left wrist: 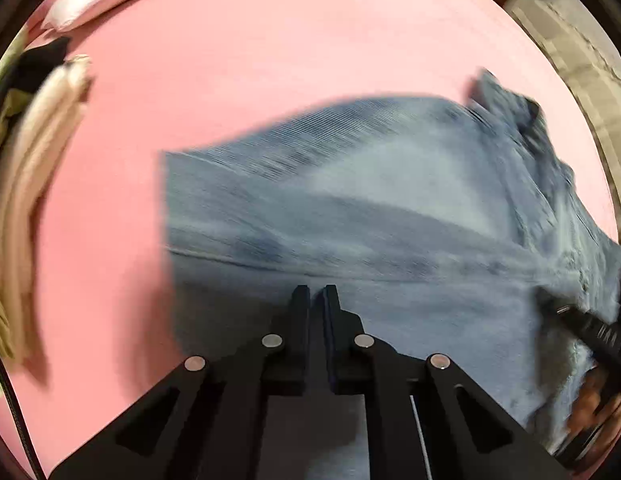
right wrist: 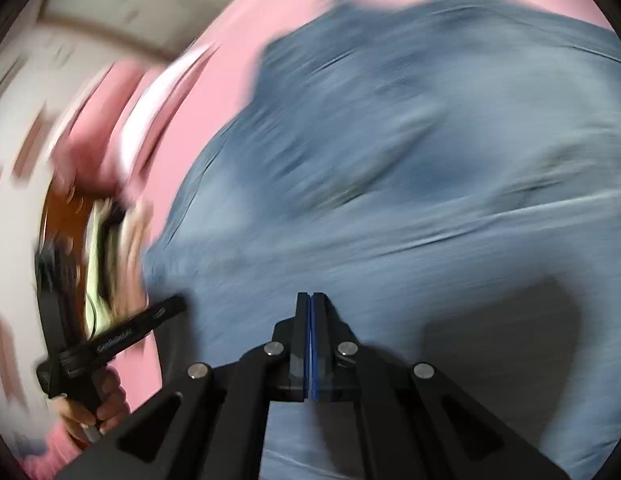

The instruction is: Fold large clothes

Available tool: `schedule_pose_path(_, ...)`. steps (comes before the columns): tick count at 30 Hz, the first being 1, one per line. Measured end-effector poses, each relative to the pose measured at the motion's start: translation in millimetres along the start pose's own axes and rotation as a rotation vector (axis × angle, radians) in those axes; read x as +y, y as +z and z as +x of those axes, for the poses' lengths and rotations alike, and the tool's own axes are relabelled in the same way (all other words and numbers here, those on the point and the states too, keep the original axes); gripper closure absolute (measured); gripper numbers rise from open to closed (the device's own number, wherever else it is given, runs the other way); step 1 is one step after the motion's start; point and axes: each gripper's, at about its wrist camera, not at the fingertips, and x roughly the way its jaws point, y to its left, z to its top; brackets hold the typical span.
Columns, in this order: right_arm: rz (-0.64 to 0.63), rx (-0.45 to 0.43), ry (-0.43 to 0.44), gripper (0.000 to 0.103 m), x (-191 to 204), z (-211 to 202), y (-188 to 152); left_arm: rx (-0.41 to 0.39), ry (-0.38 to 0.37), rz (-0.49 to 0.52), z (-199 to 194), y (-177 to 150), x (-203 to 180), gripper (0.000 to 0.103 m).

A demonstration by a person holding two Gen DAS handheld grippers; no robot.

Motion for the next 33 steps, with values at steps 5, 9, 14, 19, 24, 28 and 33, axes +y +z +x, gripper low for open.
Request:
schedule_pose_path(5,0.217,-0.154,-0.124,0.103,-87.2,-62.5,9.7,0.004,-0.066,-0.026,5.4,2.6,32.9,0.102)
schedule_pose_path(9,0.19,-0.157,-0.196,0.103,-88.1,-65.5,9.7,0.007,-0.024,0.026,14.9,3.8,29.4,0.102)
schedule_pose_path(14,0.24,-0.209,-0.312,0.103,-76.2,-56.6,-0.1,-0.064,0.03,0.114,23.8,-5.5,-2.6,0.102)
schedule_pose_path(19,0.192,-0.233,-0.404,0.103,-59.2,-49.4,-5.5,-0.123,0.066,0.145,14.2,-45.0,-34.1,0.102)
schedule_pose_path(24,0.101,-0.146,-0.483,0.098,-9.9,-44.4,-6.2,-0.104,0.044,0.118,-20.6,-66.3,-40.9,0.083)
schedule_pose_path(28,0.02,-0.194,-0.37,0.072,33.6,-59.6,-54.2,-0.132,0.016,0.073,-48.4,-96.1,-62.4,0.017)
schedule_pose_path(33,0.023,-0.207,-0.322,0.018,53.1,-70.2,-129.8,-0.006,-0.064,0.036,-71.7,-142.5,-69.4,0.017)
